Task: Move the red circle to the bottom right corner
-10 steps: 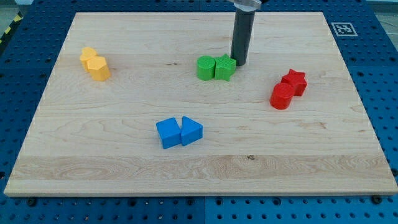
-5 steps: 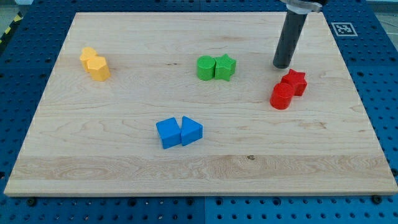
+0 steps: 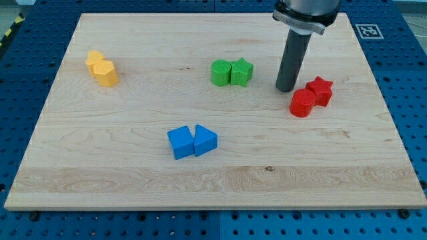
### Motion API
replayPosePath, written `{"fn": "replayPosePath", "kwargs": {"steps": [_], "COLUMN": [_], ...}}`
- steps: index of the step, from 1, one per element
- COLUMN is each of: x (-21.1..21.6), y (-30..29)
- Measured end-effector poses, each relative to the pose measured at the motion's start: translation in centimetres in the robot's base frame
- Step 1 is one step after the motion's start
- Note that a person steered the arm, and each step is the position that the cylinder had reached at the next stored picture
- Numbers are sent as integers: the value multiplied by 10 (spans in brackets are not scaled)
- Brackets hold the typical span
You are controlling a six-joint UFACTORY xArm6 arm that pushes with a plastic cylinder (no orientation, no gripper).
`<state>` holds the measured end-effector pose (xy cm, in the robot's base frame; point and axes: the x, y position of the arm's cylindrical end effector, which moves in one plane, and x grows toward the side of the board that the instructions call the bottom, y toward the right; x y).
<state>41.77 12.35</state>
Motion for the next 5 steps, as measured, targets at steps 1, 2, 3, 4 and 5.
{"fn": "replayPosePath", "kwargs": {"steps": [1,2,3,4,5], "x": [24,35,35,54,78], "y": [3,36,59,59,76]}}
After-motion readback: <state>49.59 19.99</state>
